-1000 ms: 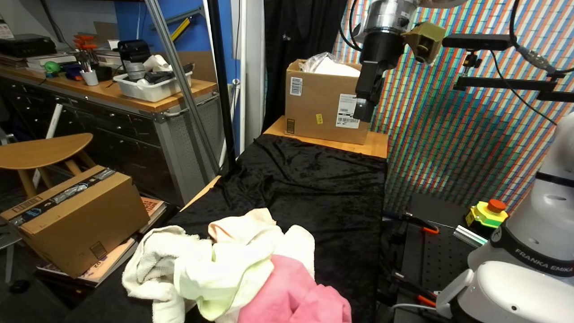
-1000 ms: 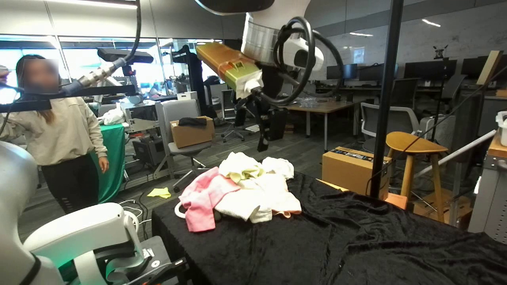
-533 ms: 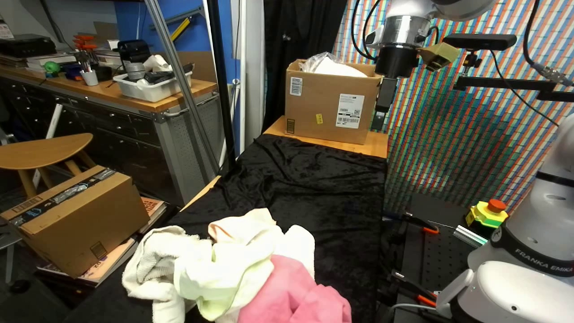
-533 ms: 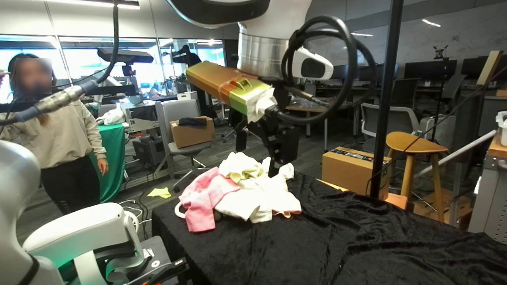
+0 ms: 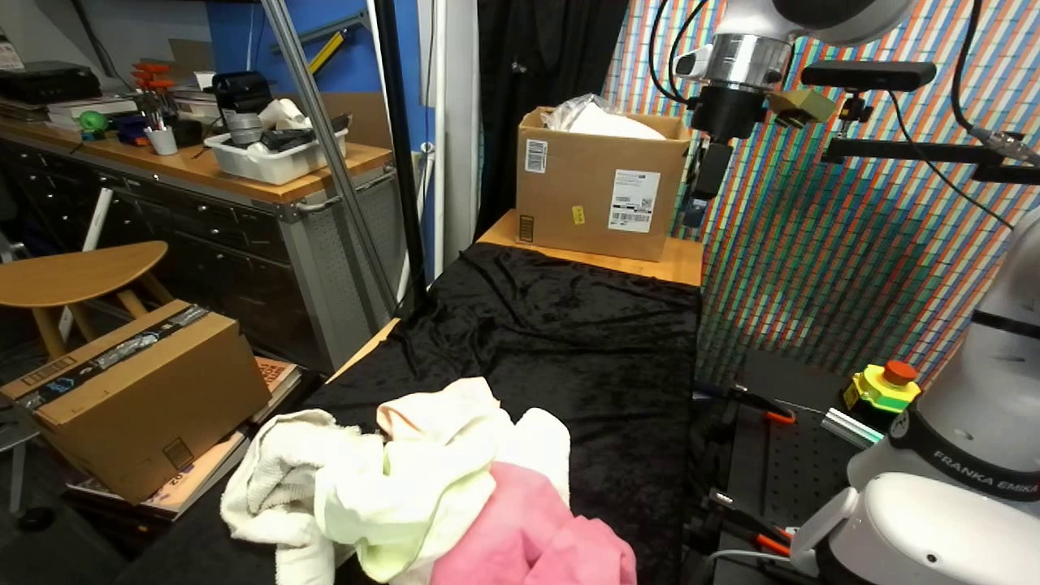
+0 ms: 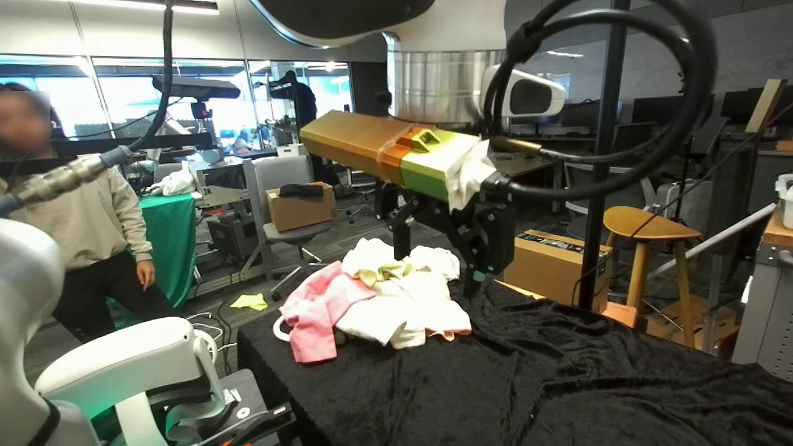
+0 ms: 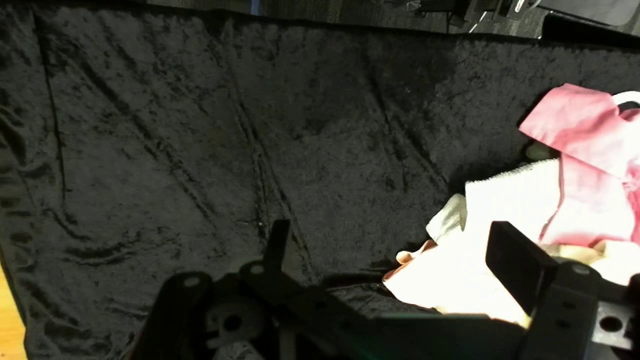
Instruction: Move all the clothes, the orange object and put together on the left side of the table
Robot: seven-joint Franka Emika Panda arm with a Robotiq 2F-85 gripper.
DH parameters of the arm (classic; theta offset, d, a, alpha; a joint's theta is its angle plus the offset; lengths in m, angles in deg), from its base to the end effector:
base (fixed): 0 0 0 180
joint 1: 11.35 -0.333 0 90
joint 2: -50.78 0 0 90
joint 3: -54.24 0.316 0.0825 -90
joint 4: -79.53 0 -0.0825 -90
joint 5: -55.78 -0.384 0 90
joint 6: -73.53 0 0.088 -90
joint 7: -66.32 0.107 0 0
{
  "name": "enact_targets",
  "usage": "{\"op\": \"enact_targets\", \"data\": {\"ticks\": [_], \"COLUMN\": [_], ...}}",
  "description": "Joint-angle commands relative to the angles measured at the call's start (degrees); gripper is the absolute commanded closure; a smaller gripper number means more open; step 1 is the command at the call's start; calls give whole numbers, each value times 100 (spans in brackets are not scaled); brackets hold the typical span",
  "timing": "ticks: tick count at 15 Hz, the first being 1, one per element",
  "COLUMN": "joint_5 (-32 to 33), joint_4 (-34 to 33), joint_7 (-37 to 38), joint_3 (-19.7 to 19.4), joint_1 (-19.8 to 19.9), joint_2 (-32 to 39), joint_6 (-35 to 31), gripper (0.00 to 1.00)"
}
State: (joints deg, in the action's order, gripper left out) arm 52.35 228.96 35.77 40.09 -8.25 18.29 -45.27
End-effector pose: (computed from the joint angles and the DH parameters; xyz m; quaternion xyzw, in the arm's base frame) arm 0.3569 -0.1070 0.4338 -0.9886 -0.1192 -0.0434 0.0816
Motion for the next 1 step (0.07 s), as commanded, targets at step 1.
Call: {"op": "enact_targets", "data": {"ticks": [1], "joint_5": [16], "joint_4": [-7], "joint_7": [5], "joint_3": [-33], "joint_1": [-26], "joint_2": [-11], "joint_6": [10], "gripper": [0]}}
